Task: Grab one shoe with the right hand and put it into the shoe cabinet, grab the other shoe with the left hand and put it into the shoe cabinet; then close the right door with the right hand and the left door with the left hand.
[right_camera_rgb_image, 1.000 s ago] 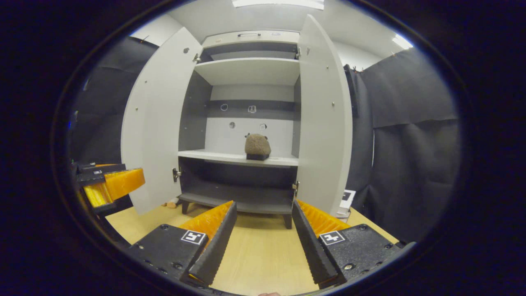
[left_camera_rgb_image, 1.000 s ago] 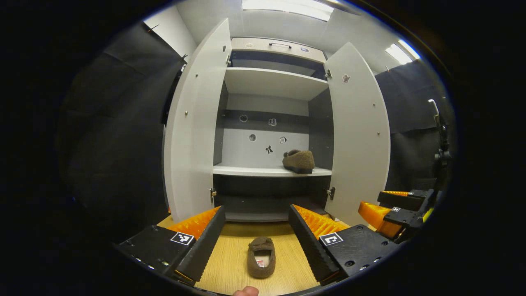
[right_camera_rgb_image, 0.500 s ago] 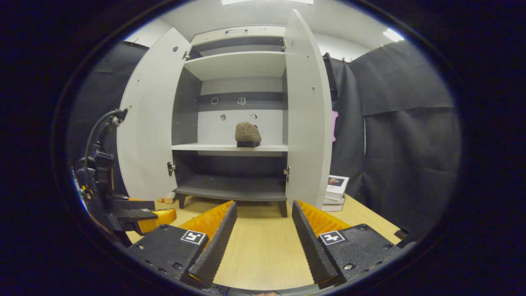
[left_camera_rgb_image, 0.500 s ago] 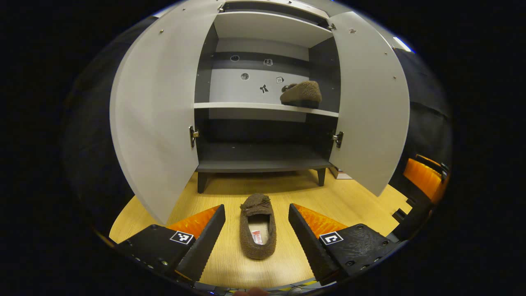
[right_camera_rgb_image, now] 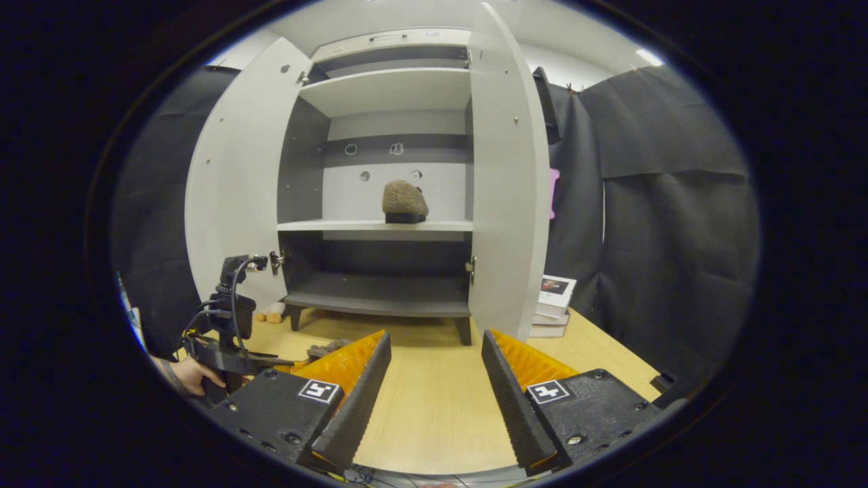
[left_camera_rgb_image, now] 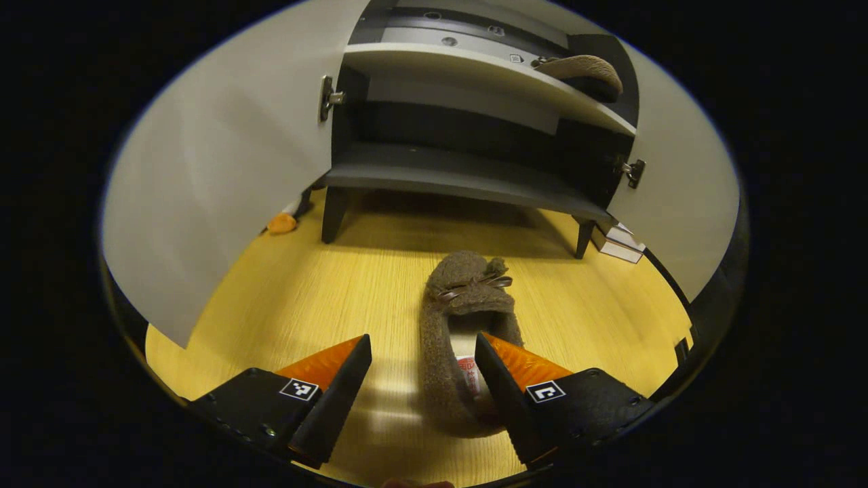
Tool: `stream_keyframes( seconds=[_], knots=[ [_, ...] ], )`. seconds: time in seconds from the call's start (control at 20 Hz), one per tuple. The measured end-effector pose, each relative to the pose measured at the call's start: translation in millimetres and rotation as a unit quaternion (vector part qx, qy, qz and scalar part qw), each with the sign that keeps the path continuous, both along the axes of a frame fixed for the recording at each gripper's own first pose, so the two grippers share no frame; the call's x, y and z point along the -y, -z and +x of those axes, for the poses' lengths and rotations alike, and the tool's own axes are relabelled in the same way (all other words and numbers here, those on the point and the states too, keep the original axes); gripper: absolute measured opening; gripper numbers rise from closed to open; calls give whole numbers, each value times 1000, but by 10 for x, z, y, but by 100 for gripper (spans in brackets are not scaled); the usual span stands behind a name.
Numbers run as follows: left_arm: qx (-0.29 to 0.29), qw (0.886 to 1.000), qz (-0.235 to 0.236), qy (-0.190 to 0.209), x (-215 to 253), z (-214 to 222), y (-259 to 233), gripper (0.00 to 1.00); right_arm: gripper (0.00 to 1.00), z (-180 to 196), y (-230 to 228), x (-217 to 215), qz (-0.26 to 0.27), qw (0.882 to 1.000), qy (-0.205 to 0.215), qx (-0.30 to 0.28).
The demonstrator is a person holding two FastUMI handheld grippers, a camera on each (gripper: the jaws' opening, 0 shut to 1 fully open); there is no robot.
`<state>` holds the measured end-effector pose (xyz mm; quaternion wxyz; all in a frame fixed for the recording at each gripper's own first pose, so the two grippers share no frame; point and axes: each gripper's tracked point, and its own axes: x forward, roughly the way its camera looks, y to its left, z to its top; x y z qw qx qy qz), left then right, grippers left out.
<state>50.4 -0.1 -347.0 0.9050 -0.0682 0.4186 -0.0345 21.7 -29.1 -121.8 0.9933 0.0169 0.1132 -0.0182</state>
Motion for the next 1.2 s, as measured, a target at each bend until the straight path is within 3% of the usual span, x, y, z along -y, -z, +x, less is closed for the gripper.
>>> stream_keyframes(
  seconds=[0.4, 0.6, 0.65, 0.7, 0.75, 0.85, 0.95, 1.0, 1.05, 1.1, 1.2],
  knots=[
    [-11, 1000, -11, 10, 41, 233, 240, 93, 86, 98, 35, -81, 0, 1000, -4, -13],
    [-2, 1000, -14, 6, 70, 336, 294, 83, 86, 139, -19, -115, 3, 1000, -3, -8],
    [-1, 1000, -16, 4, 75, 358, 318, 76, 86, 153, -28, -106, 0, 1000, -2, -7],
    [-1, 1000, -22, 3, 100, 367, 329, 87, 86, 159, -32, -107, -1, 1000, -2, -7],
    [-5, 1000, -27, 1, 120, 358, 343, 66, 86, 156, -24, -112, -1, 1000, -3, -9],
    [3, 1000, -25, -9, 104, 363, 334, 65, 86, 162, -22, -117, -3, 1000, -1, -11],
    [9, 999, -36, -14, 171, 382, 317, 36, 86, 162, -17, -113, -4, 1000, 1, -12],
    [9, 999, -43, -10, 214, 379, 338, 34, 86, 158, -14, -111, -5, 1000, 1, -14],
    [7, 1000, -20, -18, 132, 379, 353, 34, 86, 153, -9, -114, -5, 1000, 2, -14],
    [14, 999, -16, -29, 68, 369, 296, 17, 87, 147, -9, -110, -6, 1000, 2, -15],
    [20, 999, -16, -34, 119, 419, 361, 8, 86, 137, -15, -97, -8, 1000, 5, -15]
  ],
)
